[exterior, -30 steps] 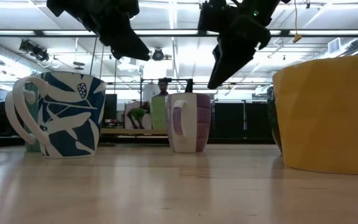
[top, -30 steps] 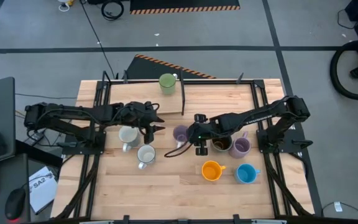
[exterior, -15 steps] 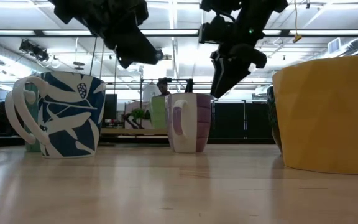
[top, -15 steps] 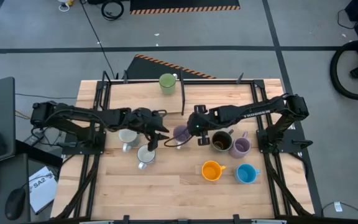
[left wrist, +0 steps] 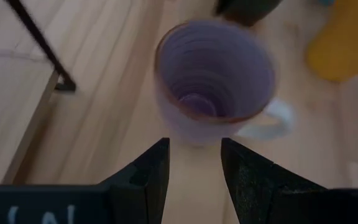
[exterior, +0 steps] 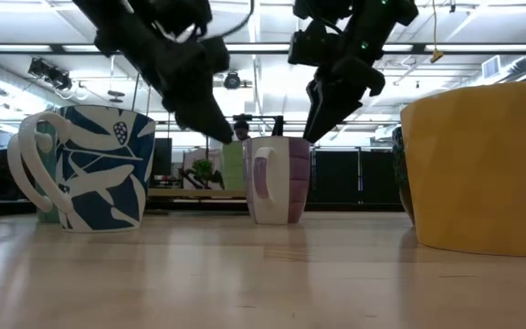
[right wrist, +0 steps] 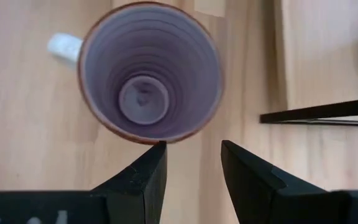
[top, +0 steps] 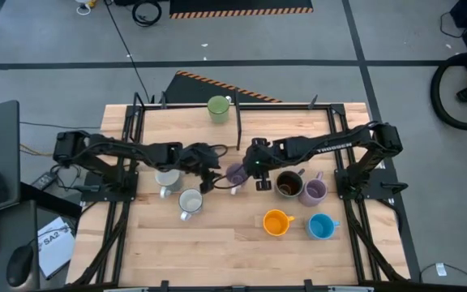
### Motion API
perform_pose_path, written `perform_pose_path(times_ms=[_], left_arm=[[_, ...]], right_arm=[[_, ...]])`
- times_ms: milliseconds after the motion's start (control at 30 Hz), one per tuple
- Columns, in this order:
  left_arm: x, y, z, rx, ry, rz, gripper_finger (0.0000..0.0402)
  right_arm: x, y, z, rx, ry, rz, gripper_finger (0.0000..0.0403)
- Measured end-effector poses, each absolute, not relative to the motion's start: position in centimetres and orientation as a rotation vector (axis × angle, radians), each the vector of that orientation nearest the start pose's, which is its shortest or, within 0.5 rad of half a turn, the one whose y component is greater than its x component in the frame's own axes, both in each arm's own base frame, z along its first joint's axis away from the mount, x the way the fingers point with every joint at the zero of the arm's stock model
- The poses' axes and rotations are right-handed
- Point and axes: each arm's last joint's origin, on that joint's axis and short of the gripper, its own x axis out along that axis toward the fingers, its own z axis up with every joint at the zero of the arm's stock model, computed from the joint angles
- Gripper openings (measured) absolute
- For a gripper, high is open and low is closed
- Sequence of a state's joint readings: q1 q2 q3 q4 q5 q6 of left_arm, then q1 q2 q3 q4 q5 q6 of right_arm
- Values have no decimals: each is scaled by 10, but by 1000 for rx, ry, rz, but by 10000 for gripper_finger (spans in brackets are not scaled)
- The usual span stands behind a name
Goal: Place coffee mugs
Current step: Put the purple patterned mug on the shelf
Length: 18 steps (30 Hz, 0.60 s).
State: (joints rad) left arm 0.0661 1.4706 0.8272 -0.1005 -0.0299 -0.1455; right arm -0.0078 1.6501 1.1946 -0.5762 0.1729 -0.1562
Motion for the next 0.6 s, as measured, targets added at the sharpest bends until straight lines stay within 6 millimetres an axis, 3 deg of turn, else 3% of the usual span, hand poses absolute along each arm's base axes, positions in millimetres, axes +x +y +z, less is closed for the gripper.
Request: perform_pose_path(times_ms=[300, 600], left_arm=[[305, 28, 186, -129, 756, 154, 150], [308, 29, 188, -56, 719, 159, 150]], right_arm=[[337, -6, 228, -136, 1023, -147, 158], [339, 11, 230, -87, 992, -135, 158]])
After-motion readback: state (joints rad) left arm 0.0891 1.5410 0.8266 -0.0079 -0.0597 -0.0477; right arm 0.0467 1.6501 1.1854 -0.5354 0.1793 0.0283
